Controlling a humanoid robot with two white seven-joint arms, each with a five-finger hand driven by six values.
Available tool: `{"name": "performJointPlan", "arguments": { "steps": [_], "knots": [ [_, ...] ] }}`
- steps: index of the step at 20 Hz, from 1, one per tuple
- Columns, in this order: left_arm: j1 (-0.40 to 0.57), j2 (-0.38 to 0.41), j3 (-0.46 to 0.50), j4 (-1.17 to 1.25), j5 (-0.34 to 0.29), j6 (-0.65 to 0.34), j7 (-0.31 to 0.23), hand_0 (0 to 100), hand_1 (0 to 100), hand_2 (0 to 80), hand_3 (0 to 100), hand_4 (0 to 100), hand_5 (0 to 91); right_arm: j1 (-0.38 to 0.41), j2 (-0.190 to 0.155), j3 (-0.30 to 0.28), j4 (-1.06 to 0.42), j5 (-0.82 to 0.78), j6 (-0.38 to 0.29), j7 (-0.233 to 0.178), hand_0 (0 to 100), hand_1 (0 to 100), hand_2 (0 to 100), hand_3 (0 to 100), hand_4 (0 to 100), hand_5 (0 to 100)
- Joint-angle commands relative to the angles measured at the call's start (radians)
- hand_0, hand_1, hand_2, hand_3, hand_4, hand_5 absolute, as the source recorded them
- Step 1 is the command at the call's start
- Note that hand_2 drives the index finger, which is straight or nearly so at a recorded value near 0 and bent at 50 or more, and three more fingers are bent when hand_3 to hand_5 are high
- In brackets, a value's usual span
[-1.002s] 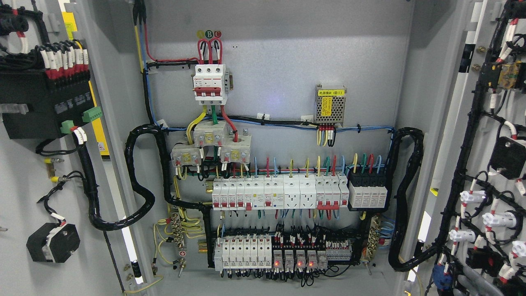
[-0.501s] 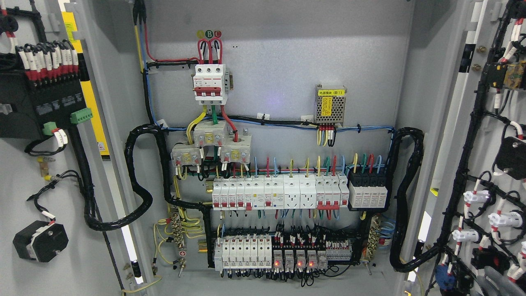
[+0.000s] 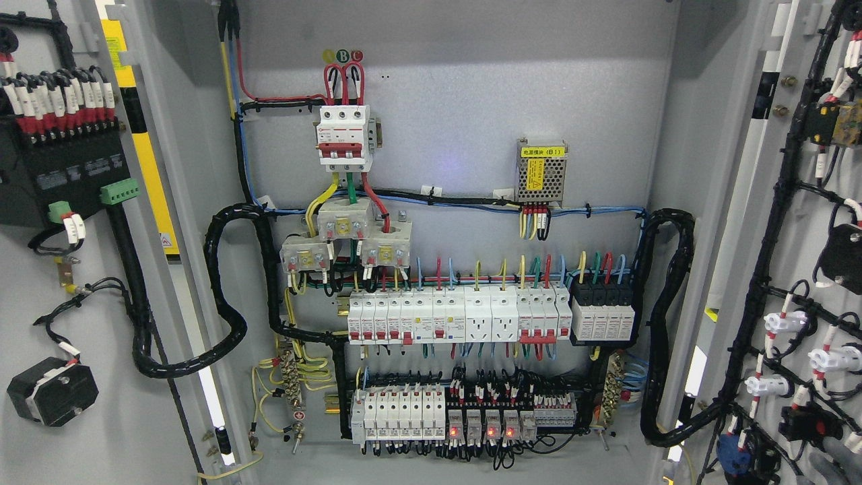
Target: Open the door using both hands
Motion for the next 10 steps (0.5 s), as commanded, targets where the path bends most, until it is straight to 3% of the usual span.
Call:
{"name": "performJointPlan", "arguments": {
  "steps": [1, 10],
  "knots": [
    [-0.040, 0.078, 0.030, 0.122, 0.007, 0.004, -0.004, 0, 19, 12.5, 23, 10, 0.0, 0.016, 0.001, -0.052, 0.019, -0.011, -0.002, 0.002, 21, 11, 0, 0, 0, 0],
    [-0.069, 0.126, 0.031, 0.189, 0.009, 0.006, -0.019, 0, 19, 12.8, 25, 10, 0.0, 0.022, 0.014, -0.087, 0.030, -0.011, -0.001, 0.000, 21, 11, 0, 0, 0, 0]
  ]
}}
